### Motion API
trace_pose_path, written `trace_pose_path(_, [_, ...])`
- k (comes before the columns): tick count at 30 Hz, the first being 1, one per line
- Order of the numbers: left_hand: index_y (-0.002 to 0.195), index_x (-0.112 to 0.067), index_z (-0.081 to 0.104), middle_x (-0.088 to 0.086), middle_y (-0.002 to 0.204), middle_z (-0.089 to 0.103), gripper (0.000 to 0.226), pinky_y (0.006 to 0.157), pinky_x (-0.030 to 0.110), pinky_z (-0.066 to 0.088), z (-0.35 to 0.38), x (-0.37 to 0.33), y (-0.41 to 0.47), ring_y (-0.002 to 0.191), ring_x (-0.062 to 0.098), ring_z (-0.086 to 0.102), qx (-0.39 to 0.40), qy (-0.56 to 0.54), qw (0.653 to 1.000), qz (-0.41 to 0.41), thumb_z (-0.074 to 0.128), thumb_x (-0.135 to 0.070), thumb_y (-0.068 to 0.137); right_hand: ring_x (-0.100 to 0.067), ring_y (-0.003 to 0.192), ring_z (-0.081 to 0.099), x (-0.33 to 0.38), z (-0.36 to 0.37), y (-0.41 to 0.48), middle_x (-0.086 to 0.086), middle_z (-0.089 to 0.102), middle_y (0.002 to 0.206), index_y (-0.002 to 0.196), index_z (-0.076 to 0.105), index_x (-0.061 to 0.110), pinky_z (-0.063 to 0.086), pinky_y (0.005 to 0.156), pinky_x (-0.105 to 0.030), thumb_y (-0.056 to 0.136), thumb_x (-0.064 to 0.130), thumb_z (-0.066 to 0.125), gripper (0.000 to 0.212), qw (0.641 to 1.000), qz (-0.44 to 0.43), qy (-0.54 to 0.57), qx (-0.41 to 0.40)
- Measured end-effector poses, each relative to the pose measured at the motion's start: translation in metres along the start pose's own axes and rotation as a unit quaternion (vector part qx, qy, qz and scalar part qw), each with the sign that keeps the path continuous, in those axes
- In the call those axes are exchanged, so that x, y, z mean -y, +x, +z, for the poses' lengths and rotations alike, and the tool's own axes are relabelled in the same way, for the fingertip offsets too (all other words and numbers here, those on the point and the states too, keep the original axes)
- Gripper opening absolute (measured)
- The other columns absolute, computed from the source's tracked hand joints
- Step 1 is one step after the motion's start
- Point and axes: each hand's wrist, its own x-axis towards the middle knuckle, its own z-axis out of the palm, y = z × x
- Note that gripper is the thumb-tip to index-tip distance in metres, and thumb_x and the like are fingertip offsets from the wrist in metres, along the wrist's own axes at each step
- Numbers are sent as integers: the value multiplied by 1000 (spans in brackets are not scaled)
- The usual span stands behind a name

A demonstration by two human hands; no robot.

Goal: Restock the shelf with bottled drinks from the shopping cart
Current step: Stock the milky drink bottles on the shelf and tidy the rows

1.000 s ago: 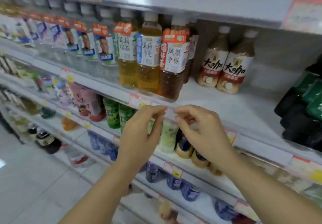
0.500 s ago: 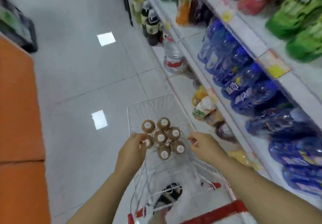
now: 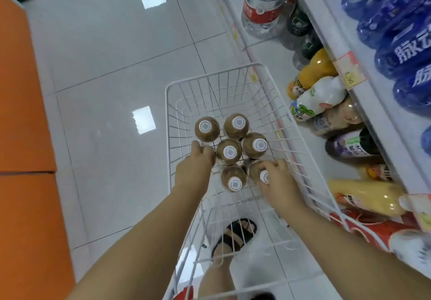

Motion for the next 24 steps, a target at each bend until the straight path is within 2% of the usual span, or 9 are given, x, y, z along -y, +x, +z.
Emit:
trace_pose_path(3, [112,-14,42,10,113,36,45,54,32,35,-9,-5,-8,59,21,39,28,38,999,10,64,-2,76,-27,88,54,-4,-5,-7,-6,42,115,100,59,14,46,74,-30,78,4,64,24,1000,4,27,-1])
trace_pose_path(6, [108,-13,45,10,115,38,30,56,34,38,-30,-12,-29,60,22,44,27,-2,1000,9,60,-8,82,-22,96,52,-2,-27,-29,-5,45,115,87,62,17,39,74,-24,74,4,68,19,995,-6,102,-17])
trace_pose_path(10, [105,-22,55,-2,105,46,21,68,35,49,-70,-16,-90,80,23,57,-54,-169,984,22,58,-35,88,-12,87,48,6,-79,-86,3,44,100,100,67,19,28,68,-8,73,4,70,31,987,-45,139,-73])
trace_pose_path(13, [105,-30,59,-13,102,48,28,72,28,45,-116,-21,-142,85,12,55,-138,-256,955,57,68,-37,80,-13,85,53,18,-137,-144,2,48,94,99,65,18,30,65,-8,75,10,72,26,976,-67,155,-135])
trace_pose_path(16, [100,-32,62,-19,96,53,28,69,4,36,-174,-39,-196,81,-8,52,-230,-329,909,109,75,-30,75,-3,83,53,39,-204,-211,2,55,96,95,62,27,33,71,1,73,12,74,29,950,-107,190,-222])
trace_pose_path(18, [94,-41,57,-22,92,55,33,70,-2,34,-214,-59,-230,85,-16,51,-281,-364,874,157,76,-24,74,5,85,55,54,-248,-256,7,55,93,96,64,28,36,73,-1,73,11,74,31,924,-133,219,-285])
trace_pose_path(21, [97,-41,56,-26,92,54,38,71,-2,33,-273,-92,-275,82,-16,50,-358,-393,814,236,75,-19,72,-2,87,58,67,-308,-323,9,59,97,100,63,32,45,76,-16,78,14,71,30,875,-158,272,-368])
trace_pose_path(23, [104,-38,56,-27,98,53,38,77,1,34,-310,-116,-301,85,-12,49,-403,-400,772,285,75,-22,74,-5,90,60,72,-343,-367,10,61,101,102,61,36,46,77,-18,81,18,68,29,838,-184,283,-428])
trace_pose_path(24, [107,-36,56,-26,102,53,38,82,4,36,-327,-130,-313,89,-9,49,-423,-402,750,311,74,-22,76,-1,89,60,74,-359,-388,14,61,101,102,60,40,46,77,-15,83,20,67,29,820,-199,289,-453])
